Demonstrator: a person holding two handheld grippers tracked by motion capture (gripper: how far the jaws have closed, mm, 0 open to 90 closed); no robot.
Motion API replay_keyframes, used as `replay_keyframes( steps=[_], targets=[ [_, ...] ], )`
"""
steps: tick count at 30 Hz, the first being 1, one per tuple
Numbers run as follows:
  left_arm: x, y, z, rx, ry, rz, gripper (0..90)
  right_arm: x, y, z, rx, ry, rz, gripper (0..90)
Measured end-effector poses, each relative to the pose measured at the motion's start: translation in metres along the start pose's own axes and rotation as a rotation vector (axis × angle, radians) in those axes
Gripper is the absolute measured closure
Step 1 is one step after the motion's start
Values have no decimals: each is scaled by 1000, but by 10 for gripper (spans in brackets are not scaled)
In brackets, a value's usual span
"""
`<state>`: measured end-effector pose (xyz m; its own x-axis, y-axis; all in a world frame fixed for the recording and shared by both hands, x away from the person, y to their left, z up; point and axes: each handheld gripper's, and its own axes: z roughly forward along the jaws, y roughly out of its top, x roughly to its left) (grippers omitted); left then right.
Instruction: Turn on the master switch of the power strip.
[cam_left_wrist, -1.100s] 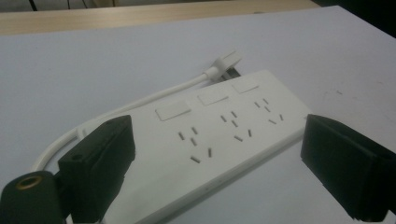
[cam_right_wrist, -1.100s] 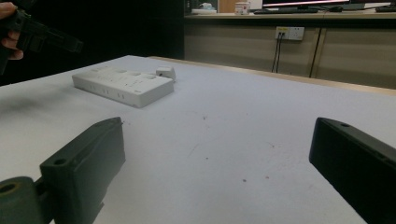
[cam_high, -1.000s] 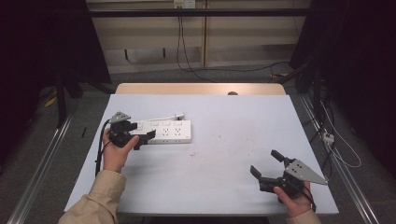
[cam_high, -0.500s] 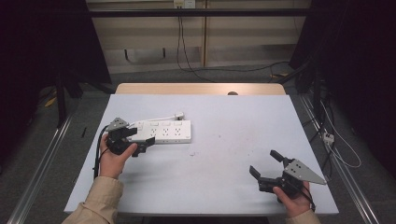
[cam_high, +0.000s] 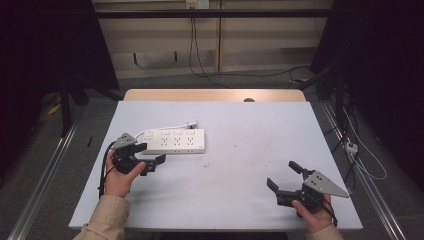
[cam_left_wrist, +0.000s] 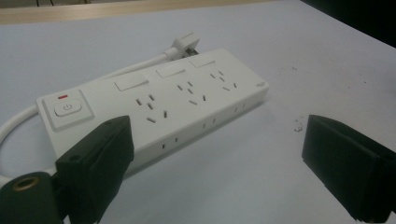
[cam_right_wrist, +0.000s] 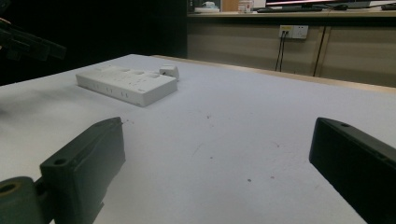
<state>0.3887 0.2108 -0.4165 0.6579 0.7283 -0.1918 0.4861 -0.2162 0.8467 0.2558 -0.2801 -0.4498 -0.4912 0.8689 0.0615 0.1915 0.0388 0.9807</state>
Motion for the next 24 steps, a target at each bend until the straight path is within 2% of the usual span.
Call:
replay_keyframes(
  steps=[4,6,7,10,15,16,24],
  targets=[
    [-1,-4,-3,-1,-4,6,89,0,0,0,0,2,-1,31],
    [-2,-6,-3,-16,-9,-4,89,1,0,0,2,1,-1,31],
    [-1,-7,-4,-6,-2,6,88,0,0,0,1,3,0,31],
    [-1,-11,-5,-13,-2,-8,89,0,0,0,2,3,1,31],
    [0,-17,-7,-19,-5,1,88,0,0,1,2,5,-2,31],
    [0,-19,-7,-23,-4,-9,89,0,0,1,2,5,0,31],
    [0,-24,-10,-14,3,4,89,1,0,0,1,6,-2,31]
  ],
)
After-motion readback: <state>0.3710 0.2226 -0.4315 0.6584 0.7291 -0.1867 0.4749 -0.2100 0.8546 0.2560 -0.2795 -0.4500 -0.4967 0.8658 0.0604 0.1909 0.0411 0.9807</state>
